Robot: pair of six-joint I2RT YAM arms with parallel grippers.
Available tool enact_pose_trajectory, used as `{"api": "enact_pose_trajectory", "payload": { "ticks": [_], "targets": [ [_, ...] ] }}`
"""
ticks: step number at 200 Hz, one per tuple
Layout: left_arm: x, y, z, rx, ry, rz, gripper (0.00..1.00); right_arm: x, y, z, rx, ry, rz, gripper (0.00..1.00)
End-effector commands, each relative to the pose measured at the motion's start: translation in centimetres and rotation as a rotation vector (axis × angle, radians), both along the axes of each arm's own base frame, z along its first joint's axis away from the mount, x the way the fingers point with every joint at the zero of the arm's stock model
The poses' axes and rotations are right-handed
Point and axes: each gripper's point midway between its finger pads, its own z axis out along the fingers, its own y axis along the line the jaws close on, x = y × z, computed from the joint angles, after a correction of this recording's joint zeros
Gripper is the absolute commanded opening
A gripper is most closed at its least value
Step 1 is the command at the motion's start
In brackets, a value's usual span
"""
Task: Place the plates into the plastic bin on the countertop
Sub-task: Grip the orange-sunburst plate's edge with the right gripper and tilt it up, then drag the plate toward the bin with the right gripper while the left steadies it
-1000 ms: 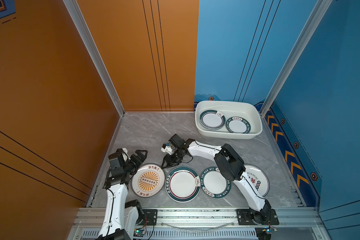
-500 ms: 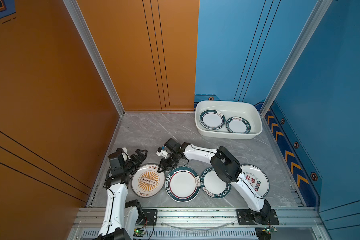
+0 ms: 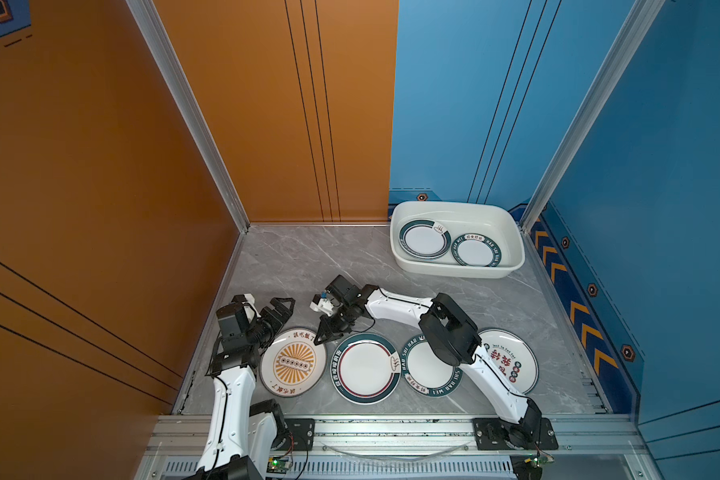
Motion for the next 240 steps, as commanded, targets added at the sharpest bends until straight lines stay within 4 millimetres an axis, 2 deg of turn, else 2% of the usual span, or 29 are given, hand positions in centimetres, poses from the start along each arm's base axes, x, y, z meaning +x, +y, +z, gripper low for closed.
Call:
{"api": "enact_pose_trajectory", "payload": {
  "ticks": [1,53,97,121,132,134,137,184,220,240],
  "targets": [
    [0.3,-0.1,0.9,-0.005,-0.028,-0.015,0.98,1.1,-0.7,-0.9,-0.049,-0.011,-0.036,0.00],
    [0.6,-0.4,0.8,-0.012,-0.030,-0.025,0.98,5.6,-2.0,3.2,0.013,-0.042,-0.121,0.00],
    [1.7,-1.8,0.9,0.002,-0.034,-0.068,0.99,10.3,-5.0,7.1,0.059,-0.074,-0.224,0.00],
    [2.5,-2.6,0.9,0.005,-0.035,-0.095,0.99,12.0,-6.7,9.3,0.080,-0.095,-0.264,0.00],
    [2.8,-3.0,0.9,0.004,-0.036,-0.106,0.99,11.9,-6.9,10.2,0.089,-0.105,-0.265,0.00],
    [2.8,-3.0,0.9,0.003,-0.034,-0.107,0.99,12.9,-7.8,10.3,0.089,-0.107,-0.289,0.00],
    [2.9,-3.1,0.9,0.003,-0.034,-0.109,0.99,13.4,-8.3,10.6,0.092,-0.111,-0.300,0.00],
    [3.3,-4.1,0.9,0.002,-0.045,-0.139,0.99,15.4,-11.8,13.9,0.099,-0.153,-0.369,0.00],
    [3.9,-5.0,1.3,-0.024,-0.073,-0.170,1.00,14.9,-12.6,15.6,0.127,-0.157,-0.361,0.00],
    [4.3,-5.7,1.9,-0.059,-0.109,-0.188,0.92,14.2,-12.7,15.7,0.137,-0.150,-0.350,0.00]
  ]
}}
